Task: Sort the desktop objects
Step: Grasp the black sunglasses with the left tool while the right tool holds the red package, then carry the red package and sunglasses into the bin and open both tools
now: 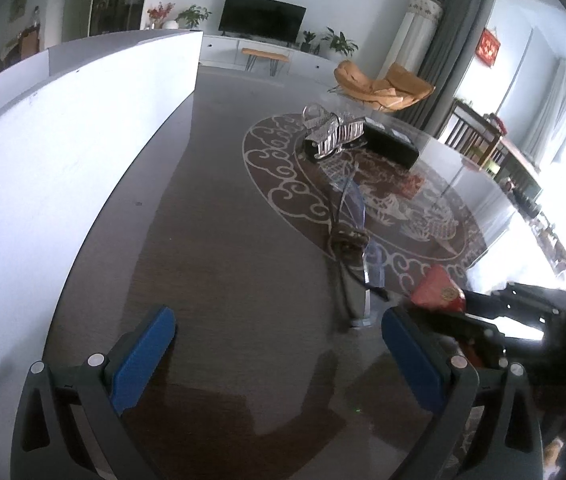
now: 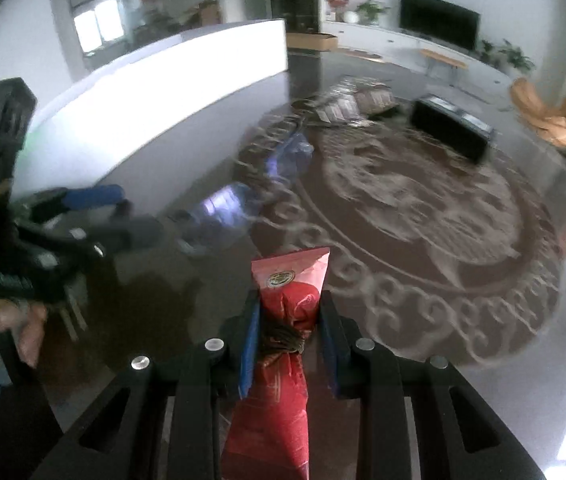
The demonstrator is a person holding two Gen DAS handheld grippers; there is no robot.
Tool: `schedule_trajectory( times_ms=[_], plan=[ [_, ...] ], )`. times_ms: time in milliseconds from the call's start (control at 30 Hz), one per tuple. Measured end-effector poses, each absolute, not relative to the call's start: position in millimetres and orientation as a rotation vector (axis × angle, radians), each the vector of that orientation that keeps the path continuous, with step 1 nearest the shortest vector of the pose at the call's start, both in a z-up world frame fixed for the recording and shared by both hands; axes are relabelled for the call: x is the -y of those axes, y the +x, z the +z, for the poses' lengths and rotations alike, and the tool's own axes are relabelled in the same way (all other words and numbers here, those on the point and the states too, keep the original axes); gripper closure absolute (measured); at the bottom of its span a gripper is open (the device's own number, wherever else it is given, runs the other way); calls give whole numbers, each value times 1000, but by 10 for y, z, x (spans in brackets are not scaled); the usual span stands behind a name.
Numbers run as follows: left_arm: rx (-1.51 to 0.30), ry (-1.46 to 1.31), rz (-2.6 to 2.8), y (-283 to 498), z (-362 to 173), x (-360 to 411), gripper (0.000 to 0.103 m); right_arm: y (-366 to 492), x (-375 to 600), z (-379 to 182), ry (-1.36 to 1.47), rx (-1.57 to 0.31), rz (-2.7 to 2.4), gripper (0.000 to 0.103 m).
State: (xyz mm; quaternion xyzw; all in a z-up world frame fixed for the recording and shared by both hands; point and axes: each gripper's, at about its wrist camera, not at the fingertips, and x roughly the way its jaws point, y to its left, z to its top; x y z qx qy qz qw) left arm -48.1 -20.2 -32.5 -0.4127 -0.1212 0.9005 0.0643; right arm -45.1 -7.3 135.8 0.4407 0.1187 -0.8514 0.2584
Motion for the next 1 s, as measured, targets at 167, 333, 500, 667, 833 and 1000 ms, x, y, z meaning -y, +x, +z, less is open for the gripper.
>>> schedule_trajectory(
  times_ms=[167,333,500,667,833,1000],
  plan=[
    [445,-1306,2680,-540,-289,171,0,-441,-380,1350,1235,-293,-2438,75],
    [278,-1380,2666,-842,-300,-202,0,-445,-540,1366,1227,-275,-2455,74],
    [-107,-1439,2670,-1149,-398,-714,0,-496,-514,1360,1225,-292,-2452,72],
    [-106,-1391,2661,-1176,-289,-726,77,-520,-507,1342,1269,-304,-2425,40],
    [170,-1329,2633,-996,-180,-393,77,-461,-578,1429,1280,-243,-2457,79],
    [304,-1147,2685,-546,164,-146,77,-361,-582,1650,1214,-170,-2480,79]
  ],
)
